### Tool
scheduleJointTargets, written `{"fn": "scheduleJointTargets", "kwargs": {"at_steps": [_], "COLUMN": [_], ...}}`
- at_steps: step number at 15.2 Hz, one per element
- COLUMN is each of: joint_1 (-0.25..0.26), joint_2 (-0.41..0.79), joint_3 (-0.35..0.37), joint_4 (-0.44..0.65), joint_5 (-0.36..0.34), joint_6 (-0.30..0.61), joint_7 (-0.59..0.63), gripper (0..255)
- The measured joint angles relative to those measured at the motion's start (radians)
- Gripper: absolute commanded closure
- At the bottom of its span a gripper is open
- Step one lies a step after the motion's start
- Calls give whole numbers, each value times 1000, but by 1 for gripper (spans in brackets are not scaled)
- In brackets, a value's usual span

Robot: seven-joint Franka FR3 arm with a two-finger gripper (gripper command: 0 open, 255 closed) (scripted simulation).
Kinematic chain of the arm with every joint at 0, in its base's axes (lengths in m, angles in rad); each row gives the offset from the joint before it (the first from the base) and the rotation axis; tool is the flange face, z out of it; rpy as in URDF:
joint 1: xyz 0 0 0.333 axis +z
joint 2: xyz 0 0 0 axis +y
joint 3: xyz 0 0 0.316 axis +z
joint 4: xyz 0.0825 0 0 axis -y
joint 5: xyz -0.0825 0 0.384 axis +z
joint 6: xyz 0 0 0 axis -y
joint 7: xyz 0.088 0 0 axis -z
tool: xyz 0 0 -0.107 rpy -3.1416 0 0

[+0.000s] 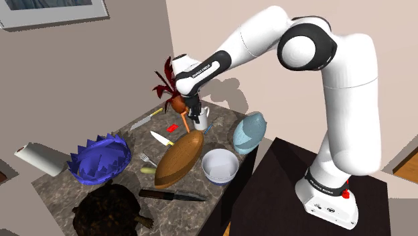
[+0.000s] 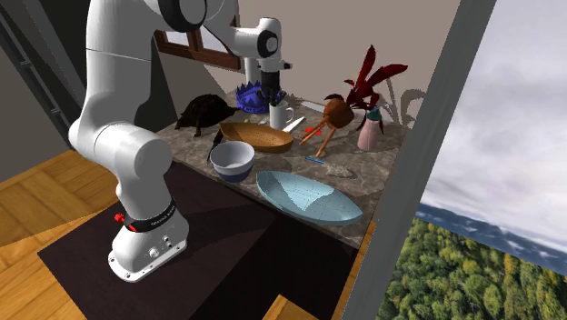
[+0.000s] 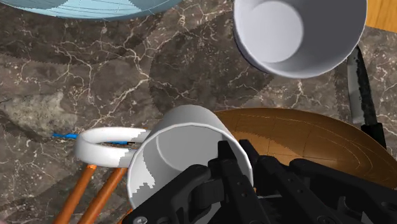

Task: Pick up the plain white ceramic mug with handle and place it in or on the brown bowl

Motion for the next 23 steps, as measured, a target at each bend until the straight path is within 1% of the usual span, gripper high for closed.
{"fn": "scheduleJointTargets", "kwargs": {"at_steps": [2,9,11,23], "joint_1": [25,123,141,146], "joint_2": [12,92,115,199], "joint_3": [12,57,64,64], "joint_4": [22,170,199,176], "joint_5": [2,7,7,5], "joint_6": [-12,-87,-94,13], "joint_7": [35,170,194,205], "gripper": [255,255,255,255]}}
